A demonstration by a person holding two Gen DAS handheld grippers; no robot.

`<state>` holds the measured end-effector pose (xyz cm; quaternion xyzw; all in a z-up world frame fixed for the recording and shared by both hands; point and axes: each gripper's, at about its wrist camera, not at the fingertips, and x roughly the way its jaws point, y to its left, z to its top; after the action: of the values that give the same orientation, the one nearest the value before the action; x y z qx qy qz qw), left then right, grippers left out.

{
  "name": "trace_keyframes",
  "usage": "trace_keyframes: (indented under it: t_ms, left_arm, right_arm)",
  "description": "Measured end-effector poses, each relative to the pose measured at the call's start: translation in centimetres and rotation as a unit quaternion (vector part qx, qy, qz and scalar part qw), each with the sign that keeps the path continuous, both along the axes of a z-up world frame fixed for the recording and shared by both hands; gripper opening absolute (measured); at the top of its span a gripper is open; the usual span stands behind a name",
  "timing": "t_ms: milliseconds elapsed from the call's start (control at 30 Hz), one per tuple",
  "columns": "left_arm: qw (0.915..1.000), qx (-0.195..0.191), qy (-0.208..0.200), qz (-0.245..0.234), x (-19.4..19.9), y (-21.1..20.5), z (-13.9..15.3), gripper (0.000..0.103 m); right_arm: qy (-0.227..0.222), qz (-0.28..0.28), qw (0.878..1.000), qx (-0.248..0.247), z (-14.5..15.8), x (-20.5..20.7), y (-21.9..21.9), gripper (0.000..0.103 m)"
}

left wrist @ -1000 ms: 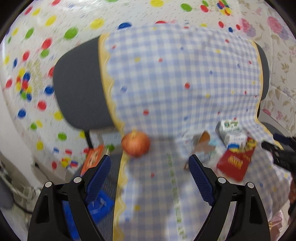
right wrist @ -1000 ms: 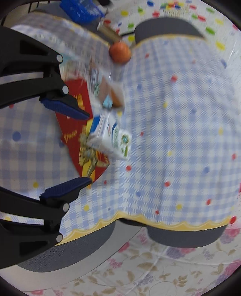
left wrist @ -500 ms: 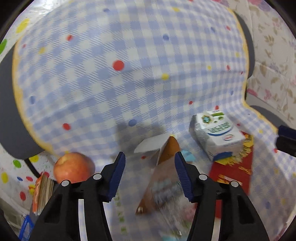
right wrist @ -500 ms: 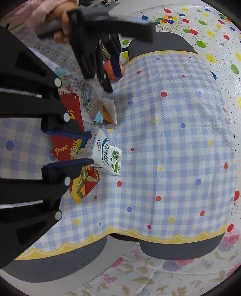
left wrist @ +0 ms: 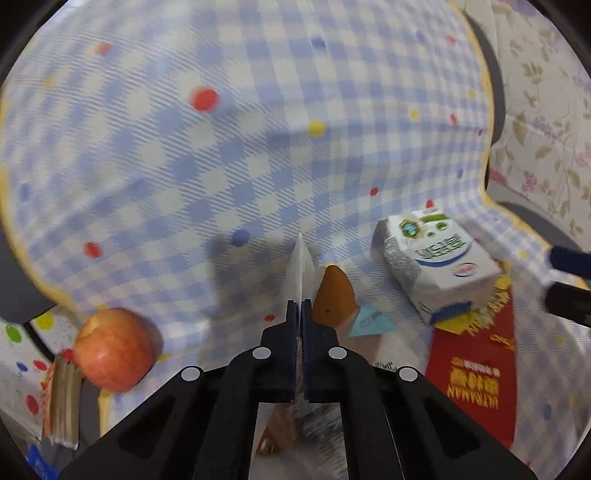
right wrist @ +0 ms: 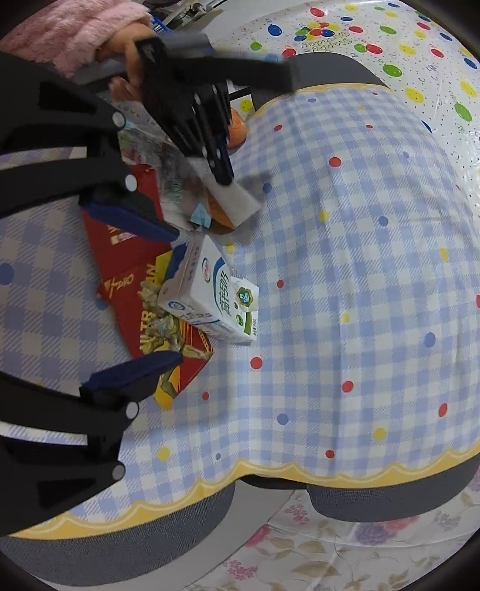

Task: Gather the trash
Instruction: 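Grasp the white milk carton with the right tool while left grasps white tissue, then carry the milk carton and tissue over the pink bin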

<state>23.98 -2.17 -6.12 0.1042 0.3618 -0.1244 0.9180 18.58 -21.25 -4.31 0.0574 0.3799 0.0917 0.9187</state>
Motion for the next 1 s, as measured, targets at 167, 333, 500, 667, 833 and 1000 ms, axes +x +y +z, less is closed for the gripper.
trace_keyframes:
  t_ms: [167, 333, 500, 667, 833, 1000]
  left_arm:
    - [0.9978, -0.036, -0.031, 0.047, -3.8, 3.1, 3.0, 0.002]
    - [0.9953, -0.039, -0.044, 0.077, -6.9, 5.6, 5.2, 0.002]
    - [0.9939, -0.055, -0.038, 0.088, -8.4, 6.8, 5.3, 0.002]
    - [0.9935, -0.066, -0.035, 0.086, -9.6, 7.3, 5.1, 0.002]
    - [0.9930, -0.082, -0.035, 0.078, -12.2, 7.7, 5.7, 0.002]
    - [0.9933, -0.096, -0.039, 0.051, -16.0, 6.6, 6.4, 0.002]
  right_arm:
    - [0.030, -0.036, 0.998, 0.039, -1.3, 3.4, -0.2, 0.062]
    - [0.035, -0.057, 0.997, -0.024, -2.0, 5.7, 2.2, 0.088]
    - [0.051, -0.049, 0.991, -0.116, -3.3, 6.7, 5.5, 0.088]
    - [0.038, -0.062, 0.987, -0.144, -3.1, 6.4, 5.7, 0.071]
    - [0.008, -0.022, 0.997, -0.079, 0.7, 1.6, 4.6, 0.070]
    - [-0.014, 0.012, 0.998, -0.052, 3.3, -5.3, 4.1, 0.071]
